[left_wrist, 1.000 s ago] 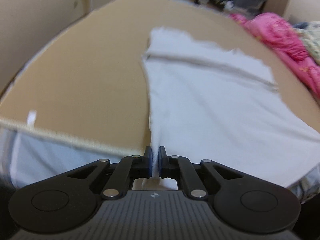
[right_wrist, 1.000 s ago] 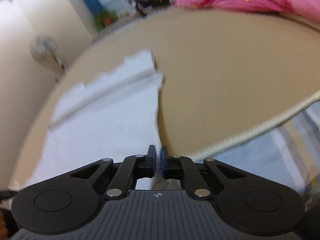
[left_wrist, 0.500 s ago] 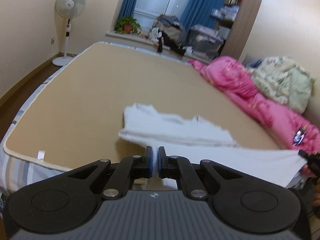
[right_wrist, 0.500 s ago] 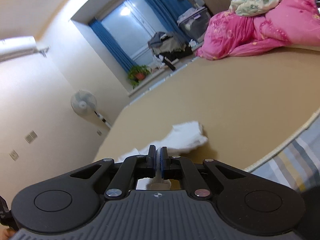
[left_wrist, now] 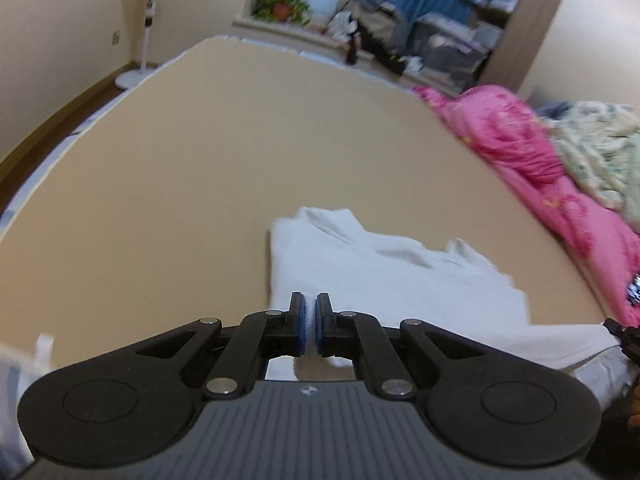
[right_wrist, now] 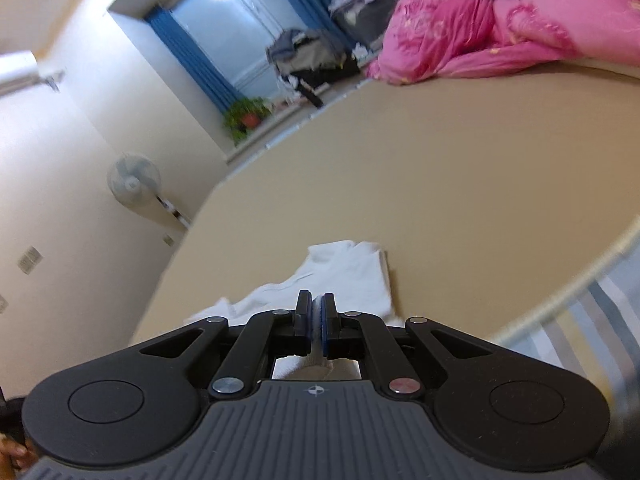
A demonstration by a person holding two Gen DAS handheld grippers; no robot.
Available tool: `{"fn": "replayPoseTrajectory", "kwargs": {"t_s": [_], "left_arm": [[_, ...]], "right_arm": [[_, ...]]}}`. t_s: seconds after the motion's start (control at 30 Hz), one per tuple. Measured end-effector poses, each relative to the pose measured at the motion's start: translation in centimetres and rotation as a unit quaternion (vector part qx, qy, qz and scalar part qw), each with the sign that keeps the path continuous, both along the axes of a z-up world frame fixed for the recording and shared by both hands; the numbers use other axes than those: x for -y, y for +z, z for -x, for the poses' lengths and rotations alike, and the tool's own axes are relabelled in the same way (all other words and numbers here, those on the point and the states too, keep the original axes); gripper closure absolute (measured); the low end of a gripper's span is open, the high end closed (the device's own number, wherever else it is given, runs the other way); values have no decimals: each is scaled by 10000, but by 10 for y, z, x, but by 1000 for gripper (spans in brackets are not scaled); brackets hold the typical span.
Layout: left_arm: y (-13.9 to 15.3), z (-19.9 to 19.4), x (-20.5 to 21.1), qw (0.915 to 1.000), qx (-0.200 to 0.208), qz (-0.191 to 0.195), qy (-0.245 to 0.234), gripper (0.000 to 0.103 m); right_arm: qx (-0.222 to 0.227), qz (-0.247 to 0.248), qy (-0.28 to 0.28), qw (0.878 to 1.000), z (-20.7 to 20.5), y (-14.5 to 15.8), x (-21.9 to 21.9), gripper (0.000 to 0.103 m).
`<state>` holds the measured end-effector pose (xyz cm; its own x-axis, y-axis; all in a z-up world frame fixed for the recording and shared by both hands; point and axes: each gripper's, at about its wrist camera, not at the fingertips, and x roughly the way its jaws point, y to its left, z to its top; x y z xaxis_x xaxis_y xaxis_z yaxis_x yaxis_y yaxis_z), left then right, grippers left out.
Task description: Fold small clothes
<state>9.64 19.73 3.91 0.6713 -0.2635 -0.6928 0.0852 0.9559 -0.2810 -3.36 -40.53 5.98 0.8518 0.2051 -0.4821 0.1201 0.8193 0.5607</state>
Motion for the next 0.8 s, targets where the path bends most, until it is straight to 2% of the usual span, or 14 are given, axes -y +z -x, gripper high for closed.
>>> {"fn": "replayPoseTrajectory", "kwargs": {"t_s": [0.1, 0.17, 0.2, 0.23, 0.3, 0.37, 0.4, 0.43, 0.47, 0.53, 0.67, 0.8], "left_arm": [[-24, -77, 8, 9995, -307, -86, 15, 97], [-32, -108, 8, 9989, -375, -282, 61, 97], [-35, -117, 4, 9989, -361, -275, 103, 96], [-40, -122, -2, 9991, -338, -200, 169, 91], [-54, -122, -19, 9987, -401, 80, 292, 84], [-71, -124, -25, 9954, -901, 140, 293, 82], [-74, -125, -25, 9951, -952, 118, 231, 82], [-74, -126, -23, 9958, -902, 62, 157, 78], [-73, -128, -20, 9966, -826, 2, 76, 71], [-75, -132, -16, 9974, -724, 4, -7, 64], [-90, -139, 1, 9965, -822, 173, -45, 63], [-98, -144, 20, 9979, -620, -31, -162, 63]], "right_arm": [[-377, 49, -59, 9993, -76, -18, 7, 99], [-658, 100, -108, 9977, -123, -32, 12, 97], [-794, 279, -228, 9962, -140, -37, 13, 97], [-903, 586, -499, 9929, -154, -41, 15, 92], [-899, 855, -703, 9898, -164, -48, 19, 89], [-908, 673, -701, 9911, -160, -61, 24, 88], [-1091, 556, -684, 9901, -159, -69, 26, 86], [-1341, 409, -688, 9877, -160, -75, 27, 83], [-1316, 312, -624, 9888, -161, -77, 26, 81], [-1222, 435, -324, 9910, -166, -75, 18, 72], [-1372, 793, 33, 9874, -181, -83, 0, 68], [-1415, 1049, 327, 9838, -195, -87, -19, 68]]}}
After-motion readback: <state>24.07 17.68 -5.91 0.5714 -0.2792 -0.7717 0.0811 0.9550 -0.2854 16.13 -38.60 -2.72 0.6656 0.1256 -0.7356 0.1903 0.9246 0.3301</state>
